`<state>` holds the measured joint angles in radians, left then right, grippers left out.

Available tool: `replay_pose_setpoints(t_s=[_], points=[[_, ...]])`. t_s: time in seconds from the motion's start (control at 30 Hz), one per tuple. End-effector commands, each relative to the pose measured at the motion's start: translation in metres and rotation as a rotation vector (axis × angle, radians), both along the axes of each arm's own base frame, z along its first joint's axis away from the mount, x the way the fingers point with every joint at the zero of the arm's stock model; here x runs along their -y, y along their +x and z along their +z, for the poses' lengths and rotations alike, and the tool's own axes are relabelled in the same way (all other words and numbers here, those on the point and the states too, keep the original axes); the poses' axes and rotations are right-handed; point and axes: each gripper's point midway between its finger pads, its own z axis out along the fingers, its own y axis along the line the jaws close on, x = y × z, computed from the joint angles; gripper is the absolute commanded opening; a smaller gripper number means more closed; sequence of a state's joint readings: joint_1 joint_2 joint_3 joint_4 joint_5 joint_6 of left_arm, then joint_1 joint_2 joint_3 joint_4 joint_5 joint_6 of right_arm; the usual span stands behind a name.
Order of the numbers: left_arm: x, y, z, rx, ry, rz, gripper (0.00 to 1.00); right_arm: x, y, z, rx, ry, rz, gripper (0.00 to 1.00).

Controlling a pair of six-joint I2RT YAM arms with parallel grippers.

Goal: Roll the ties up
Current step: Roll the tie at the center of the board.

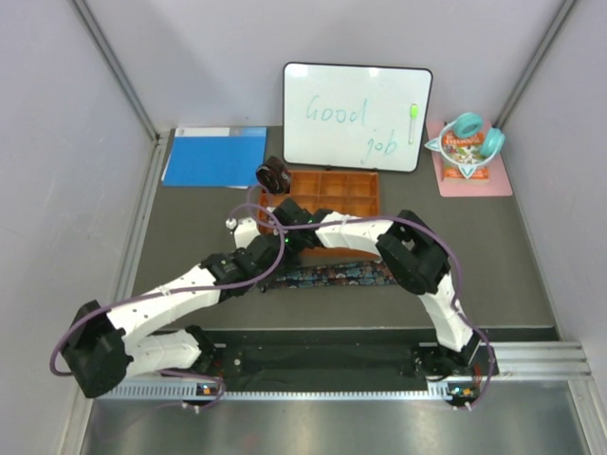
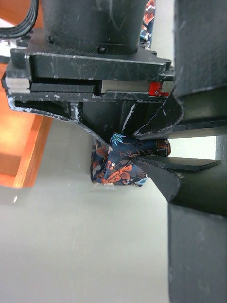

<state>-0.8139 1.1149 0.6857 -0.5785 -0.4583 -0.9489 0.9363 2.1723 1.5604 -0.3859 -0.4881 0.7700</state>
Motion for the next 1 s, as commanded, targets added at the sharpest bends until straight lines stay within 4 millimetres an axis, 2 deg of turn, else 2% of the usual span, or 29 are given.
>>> replay_pose_setpoints(t_s=[0.0, 0.13, 0.3, 0.43, 0.63, 0.8, 0.97], points=[[0.03, 0.012, 0.017, 0.063, -0.109, -0.004, 0.19, 0.008, 0.011, 0.025, 0.057, 0.06, -0.011, 0.0], [0.037, 0.011, 0.01, 0.061, -0.106, -0.021, 0.19, 0.027, 0.014, 0.023, 0.055, 0.047, -0.033, 0.0], [0.048, 0.01, 0.003, 0.052, -0.082, -0.056, 0.19, 0.046, 0.018, 0.028, 0.07, 0.033, -0.047, 0.0], [0.05, 0.009, -0.005, 0.043, -0.04, -0.07, 0.19, 0.066, 0.023, 0.029, 0.086, -0.004, -0.066, 0.0], [0.054, 0.007, -0.013, 0.044, 0.045, -0.11, 0.19, 0.097, 0.026, 0.046, 0.141, -0.039, -0.097, 0.0], [0.048, 0.008, -0.016, 0.046, 0.208, -0.129, 0.19, 0.118, 0.028, 0.059, 0.176, -0.056, -0.124, 0.0], [0.041, 0.006, -0.02, 0.033, 0.291, -0.131, 0.2, 0.129, 0.029, 0.058, 0.178, -0.072, -0.138, 0.0]])
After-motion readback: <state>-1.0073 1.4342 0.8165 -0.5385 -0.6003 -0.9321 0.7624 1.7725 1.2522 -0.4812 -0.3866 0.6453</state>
